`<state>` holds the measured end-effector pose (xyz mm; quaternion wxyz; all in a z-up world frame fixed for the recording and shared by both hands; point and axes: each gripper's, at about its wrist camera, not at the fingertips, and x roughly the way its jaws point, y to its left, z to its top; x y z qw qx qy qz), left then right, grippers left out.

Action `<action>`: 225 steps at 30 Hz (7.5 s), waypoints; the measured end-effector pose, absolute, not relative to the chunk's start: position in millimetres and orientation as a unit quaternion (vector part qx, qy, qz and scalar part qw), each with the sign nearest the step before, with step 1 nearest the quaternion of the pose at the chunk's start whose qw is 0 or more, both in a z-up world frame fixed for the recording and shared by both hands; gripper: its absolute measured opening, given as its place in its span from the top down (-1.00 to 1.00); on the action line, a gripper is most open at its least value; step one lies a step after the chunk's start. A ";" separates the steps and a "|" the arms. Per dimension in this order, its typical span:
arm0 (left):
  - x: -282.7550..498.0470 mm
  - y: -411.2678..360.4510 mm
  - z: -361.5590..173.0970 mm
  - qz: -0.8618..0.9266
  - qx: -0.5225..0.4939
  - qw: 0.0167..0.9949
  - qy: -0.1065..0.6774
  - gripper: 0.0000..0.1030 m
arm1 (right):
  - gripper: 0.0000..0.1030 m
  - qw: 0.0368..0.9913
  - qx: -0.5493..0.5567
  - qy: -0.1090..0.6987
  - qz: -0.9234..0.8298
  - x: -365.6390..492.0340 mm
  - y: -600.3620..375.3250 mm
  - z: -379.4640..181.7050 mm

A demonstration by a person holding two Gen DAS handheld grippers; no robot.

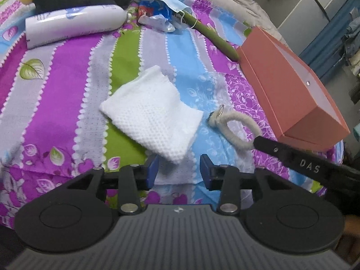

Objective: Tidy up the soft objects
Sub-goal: 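Lift the white cloth with the left tool while the right tool lifts the rope ring, then carry the white cloth and rope ring over the pink box with both tools, then open both tools to drop the cloth and rope ring into the box, then withdraw both tools from the box back over the bed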

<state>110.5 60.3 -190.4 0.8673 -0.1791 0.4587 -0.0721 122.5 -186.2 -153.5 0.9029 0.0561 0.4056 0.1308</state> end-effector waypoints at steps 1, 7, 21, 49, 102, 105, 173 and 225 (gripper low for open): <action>108.8 61.8 -189.5 -0.069 -0.176 0.868 0.460 -0.02 | 0.36 0.906 0.051 0.400 0.133 121.3 -186.5 -151.8; 106.1 72.2 -183.1 -0.053 -0.162 0.881 0.441 -0.12 | 0.33 0.913 0.050 0.367 0.171 123.2 -181.2 -141.1; 145.6 72.9 -200.3 -0.068 -0.146 0.883 0.441 -0.12 | 0.33 0.911 -0.021 0.363 0.196 139.8 -159.9 -169.4; 143.8 58.9 -206.0 -0.029 -0.073 0.891 0.448 0.81 | 0.62 0.899 -0.038 0.402 0.171 142.7 -165.3 -174.9; 150.0 -104.3 -30.5 -0.161 -0.120 0.901 0.384 0.82 | 0.62 0.942 0.076 0.320 0.073 101.8 -319.8 -18.3; 160.8 -122.5 -32.5 -0.173 -0.112 0.898 0.390 0.82 | 0.62 0.940 0.086 0.325 0.061 107.4 -333.9 -23.2; 222.5 -165.9 -19.7 -0.213 -0.065 0.889 0.400 0.32 | -0.01 0.927 0.120 0.354 0.009 149.9 -378.0 -36.5; 44.8 39.7 -45.7 -0.041 -0.143 0.933 0.327 0.06 | -0.01 0.920 0.085 0.331 0.192 73.9 -213.4 -45.1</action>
